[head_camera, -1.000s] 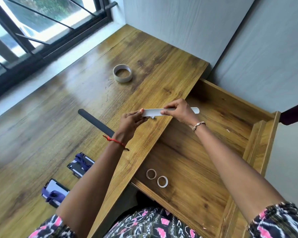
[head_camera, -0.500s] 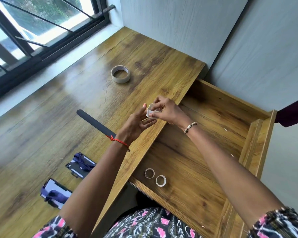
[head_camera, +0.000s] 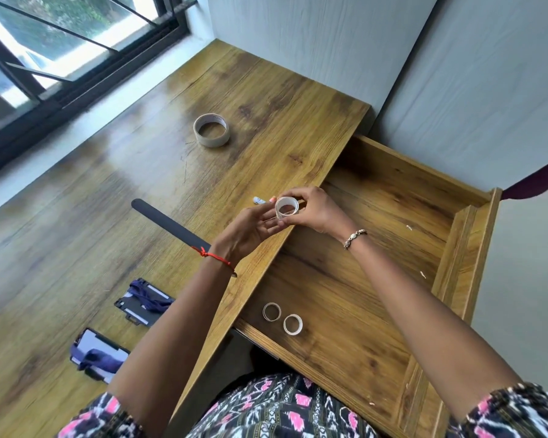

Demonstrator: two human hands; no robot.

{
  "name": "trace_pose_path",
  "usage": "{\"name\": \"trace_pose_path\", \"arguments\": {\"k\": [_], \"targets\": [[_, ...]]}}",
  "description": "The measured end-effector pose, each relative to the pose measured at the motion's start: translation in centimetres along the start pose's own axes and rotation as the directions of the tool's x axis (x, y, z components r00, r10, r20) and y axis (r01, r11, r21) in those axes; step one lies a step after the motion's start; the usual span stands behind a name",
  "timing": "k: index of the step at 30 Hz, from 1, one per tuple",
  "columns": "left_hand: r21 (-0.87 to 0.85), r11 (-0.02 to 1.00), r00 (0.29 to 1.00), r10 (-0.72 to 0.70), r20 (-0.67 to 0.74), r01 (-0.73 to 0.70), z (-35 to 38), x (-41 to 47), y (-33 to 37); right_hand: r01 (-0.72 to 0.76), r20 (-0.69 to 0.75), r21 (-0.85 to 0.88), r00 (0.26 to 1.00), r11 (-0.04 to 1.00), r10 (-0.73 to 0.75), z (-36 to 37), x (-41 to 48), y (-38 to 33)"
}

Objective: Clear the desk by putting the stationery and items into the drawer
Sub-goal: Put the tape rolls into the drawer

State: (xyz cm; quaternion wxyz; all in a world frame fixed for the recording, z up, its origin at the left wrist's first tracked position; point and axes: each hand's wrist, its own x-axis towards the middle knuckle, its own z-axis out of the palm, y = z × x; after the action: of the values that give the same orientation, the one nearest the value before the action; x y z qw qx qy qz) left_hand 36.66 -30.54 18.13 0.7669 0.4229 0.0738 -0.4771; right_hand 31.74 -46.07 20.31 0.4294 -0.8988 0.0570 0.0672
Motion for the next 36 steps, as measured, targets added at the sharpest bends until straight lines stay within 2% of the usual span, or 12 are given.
{"name": "trace_pose_path", "arguments": {"k": [6,10,12,16,19,21,23,29,36], "targets": [[0.085,0.993,0.996,-0.081,-0.038,0.084,0.8,0.4,-1.7,-0.029,0.053,0.002,0.998,1.0,0.029,0.3,-1.6,2.0],[0.24,0.958,0.988,-0.151,-0.033,0.155,0.5,0.6,-4.7,-0.111,0.089,-0.039,0.989,0.993,0.114,1.1,-3.9,4.8],[0.399,0.901,0.984,-0.177,-0.025,0.172,0.0,0.7,-6.8,-0.159,0.121,-0.037,0.979,0.987,0.162,2.3,-5.7,6.4],[0.709,0.67,0.974,-0.192,-0.12,0.219,-1.5,0.9,-11.0,-0.262,0.105,-0.043,0.959,0.964,0.265,5.3,-9.4,9.4],[0.89,0.401,0.976,-0.127,-0.178,0.214,-2.6,1.0,-13.1,-0.333,0.05,-0.047,0.941,0.942,0.335,7.8,-11.5,11.2],[0.96,0.192,0.978,-0.077,-0.192,0.203,-3.2,0.9,-13.9,-0.349,0.023,-0.042,0.936,0.936,0.35,9.4,-12.3,12.1],[0.979,0.085,0.982,-0.046,-0.183,0.186,-3.6,0.7,-14.3,-0.35,0.001,-0.047,0.937,0.936,0.35,10.7,-12.8,12.6],[0.988,0.04,0.988,0.015,-0.151,0.151,-3.9,0.3,-14.9,-0.323,-0.045,-0.074,0.946,0.943,0.321,13.0,-12.4,12.8],[0.999,0.03,0.998,0.055,-0.044,0.043,-3.9,-0.2,-14.8,-0.344,0.005,-0.095,0.938,0.934,0.346,14.4,-11.3,13.0]]}}
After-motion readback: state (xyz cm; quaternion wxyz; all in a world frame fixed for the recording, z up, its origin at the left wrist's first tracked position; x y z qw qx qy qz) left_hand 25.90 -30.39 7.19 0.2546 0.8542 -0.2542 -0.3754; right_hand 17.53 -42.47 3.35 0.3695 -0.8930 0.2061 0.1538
